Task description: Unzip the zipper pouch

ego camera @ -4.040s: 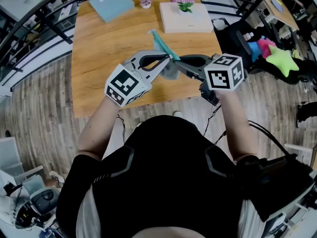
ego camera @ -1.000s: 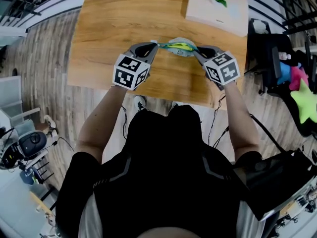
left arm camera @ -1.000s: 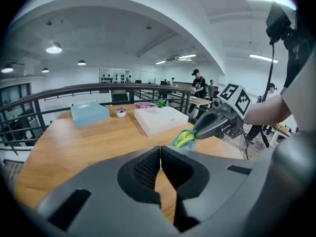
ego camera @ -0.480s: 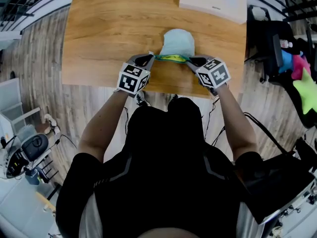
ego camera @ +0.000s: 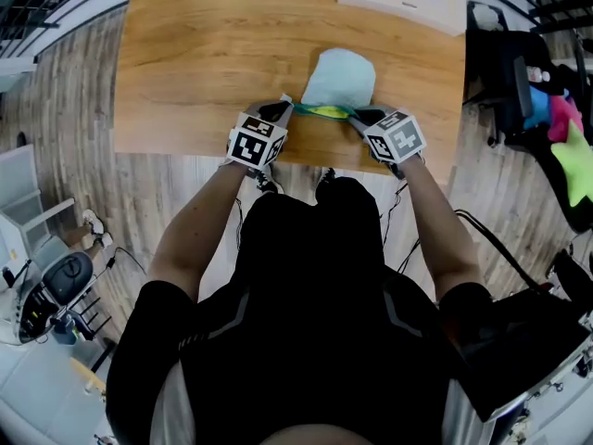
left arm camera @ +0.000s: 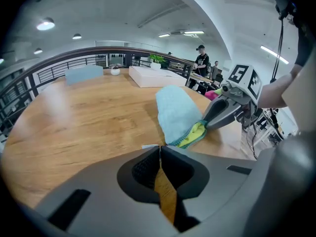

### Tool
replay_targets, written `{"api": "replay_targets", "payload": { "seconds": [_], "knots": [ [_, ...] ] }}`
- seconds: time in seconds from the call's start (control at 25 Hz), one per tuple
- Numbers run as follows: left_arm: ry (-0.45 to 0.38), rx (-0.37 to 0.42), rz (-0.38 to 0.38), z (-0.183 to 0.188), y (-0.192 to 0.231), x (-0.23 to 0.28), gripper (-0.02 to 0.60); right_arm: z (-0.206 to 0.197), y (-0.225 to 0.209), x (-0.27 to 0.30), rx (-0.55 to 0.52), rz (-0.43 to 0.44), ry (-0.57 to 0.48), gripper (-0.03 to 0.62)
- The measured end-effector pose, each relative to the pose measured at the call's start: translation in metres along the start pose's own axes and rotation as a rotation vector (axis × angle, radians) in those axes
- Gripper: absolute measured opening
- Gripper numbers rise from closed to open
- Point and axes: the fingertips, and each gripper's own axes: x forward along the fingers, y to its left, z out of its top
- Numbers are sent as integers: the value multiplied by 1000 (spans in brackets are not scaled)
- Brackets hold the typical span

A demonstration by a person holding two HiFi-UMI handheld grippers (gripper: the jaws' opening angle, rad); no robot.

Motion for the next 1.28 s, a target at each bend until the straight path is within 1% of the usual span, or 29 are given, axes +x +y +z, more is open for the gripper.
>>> {"api": "replay_targets", "payload": {
  "seconds": [0.24,0.36,0.44,0.52,0.6,0.76,0.88,1.0,1.16,1.28],
  "knots": [
    [9,34,1,1,3,2,34,0,-1,2,0,-58,0,67],
    [0,17,-2,0,5,-1,34,3,0,-3,7,-104,-19,81],
    [-18,9,-7,2,5,-7,34,7,1,-8,17,-121,-36,99],
    [-30,18,-10,4,7,-15,34,7,5,-12,22,-134,-33,136],
    [-36,32,-12,4,9,-22,35,8,10,-17,30,-149,-37,153],
    [-67,40,-15,7,17,-43,35,23,27,-34,41,-173,-86,166],
    [-125,37,-14,16,22,-66,35,39,39,-54,41,-197,-142,166],
    [-206,44,-18,36,24,-91,35,62,47,-83,40,-235,-221,166],
    [-328,112,-13,76,22,-124,35,101,55,-132,23,-306,-362,160],
    [-418,137,-12,103,19,-155,35,128,66,-166,15,-354,-465,143]
  ]
}}
